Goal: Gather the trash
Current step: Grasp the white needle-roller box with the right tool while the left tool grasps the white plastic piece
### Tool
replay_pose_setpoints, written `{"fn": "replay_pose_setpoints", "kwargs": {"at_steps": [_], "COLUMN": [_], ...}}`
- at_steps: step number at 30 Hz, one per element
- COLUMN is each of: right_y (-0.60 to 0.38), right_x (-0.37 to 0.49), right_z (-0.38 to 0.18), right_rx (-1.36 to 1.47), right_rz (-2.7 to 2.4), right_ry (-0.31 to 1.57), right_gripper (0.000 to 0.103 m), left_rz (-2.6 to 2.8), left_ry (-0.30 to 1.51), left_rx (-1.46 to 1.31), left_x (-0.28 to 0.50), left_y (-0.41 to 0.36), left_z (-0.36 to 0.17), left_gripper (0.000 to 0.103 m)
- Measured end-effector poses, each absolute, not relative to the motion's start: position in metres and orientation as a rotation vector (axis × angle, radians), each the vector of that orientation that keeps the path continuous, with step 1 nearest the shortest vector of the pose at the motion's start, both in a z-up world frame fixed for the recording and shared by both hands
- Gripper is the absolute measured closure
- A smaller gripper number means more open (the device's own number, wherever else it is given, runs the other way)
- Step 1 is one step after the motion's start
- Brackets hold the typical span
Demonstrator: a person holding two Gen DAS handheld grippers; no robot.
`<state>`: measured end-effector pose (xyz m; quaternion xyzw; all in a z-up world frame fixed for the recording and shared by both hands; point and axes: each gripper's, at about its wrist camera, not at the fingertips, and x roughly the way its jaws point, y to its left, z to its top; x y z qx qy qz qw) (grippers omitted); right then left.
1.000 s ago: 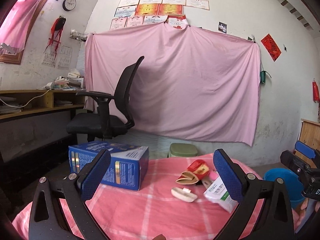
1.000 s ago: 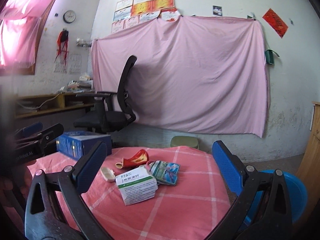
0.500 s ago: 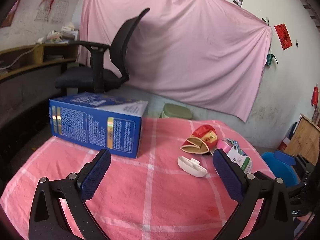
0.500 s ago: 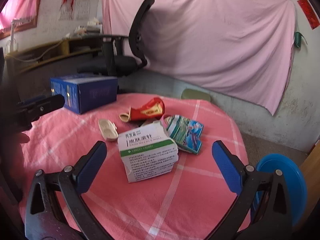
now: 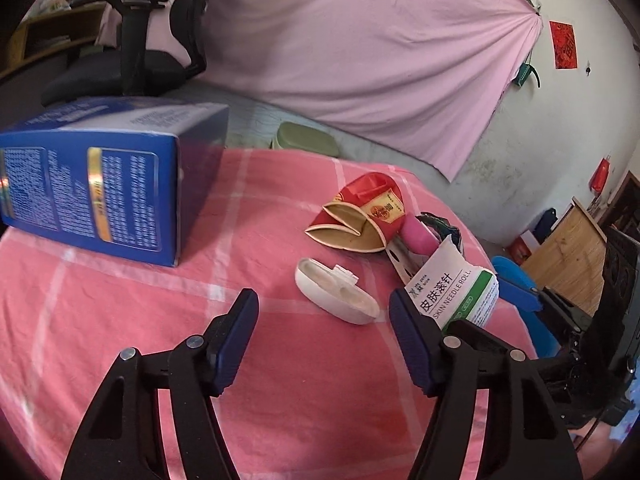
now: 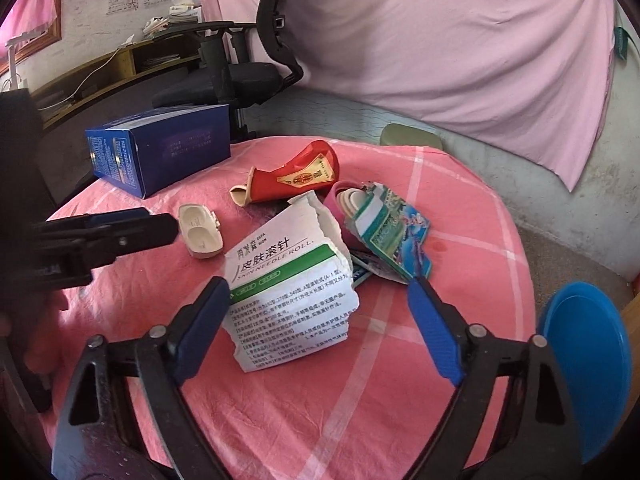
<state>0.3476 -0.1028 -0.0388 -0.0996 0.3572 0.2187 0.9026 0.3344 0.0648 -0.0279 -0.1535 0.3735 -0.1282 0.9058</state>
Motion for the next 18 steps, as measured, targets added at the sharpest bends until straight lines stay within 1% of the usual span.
{"fn": "replay_pose_setpoints", "kwargs": {"at_steps": [2, 4, 5, 7, 9, 14, 15, 16, 17, 18], "right_y": [-0.102, -0.103, -0.104, -0.106, -0.11, -0.117, -0.116, -0.114, -0.113, -0.112], "right_x": [0.348, 0.348, 0.348, 0.347, 0.345, 0.346, 0.346, 0.346, 0.345, 0.344], "right_z": [-0.039, -0.038, -0.038, -0.036, -0.035, -0.036, -0.036, -0.036, -0.036, -0.037], "right_rx": [-0.203, -0.193, -0.188, -0.178, -0.161, -0.117, -0.12, -0.129, -0.134, -0.139], "right_rz": [0.463, 0.478, 0.482, 0.475, 0.476, 0.502, 0.504, 0.505, 0.507, 0.508], "right_ry": [0.743, 0.745, 0.743, 0.734, 0.731, 0.748, 0.749, 0.75, 0.751, 0.753], "right_gripper": [0.007, 0.022, 0.024, 0.031, 0.033, 0.034, 0.034, 0.034, 0.034, 0.034], "left_rz": [-0.267, -0.269, -0.269, -0.267, -0.273, -0.259, -0.256, -0.243, -0.237, -0.247], "left_ry": [0.788, 0.819, 0.831, 0.833, 0.833, 0.846, 0.845, 0.846, 0.852, 0.856], "left_rx": [-0.32, -0.314, -0.313, -0.321, -0.339, -0.36, -0.372, -0.378, -0.382, -0.399], "left_x": [0.337, 0.342, 0.344, 0.347, 0.348, 0.354, 0.353, 0.354, 0.356, 0.357], "left_y": [0.062, 0.06, 0.058, 0.058, 0.058, 0.058, 0.059, 0.06, 0.061, 0.063], "left_z": [-0.03, -0.033, -0.034, -0.034, -0.034, -0.037, -0.038, -0.038, -0.039, -0.04], "left_gripper": [0.048, 0.061, 0.064, 0.067, 0.067, 0.067, 0.07, 0.08, 0.085, 0.086]}}
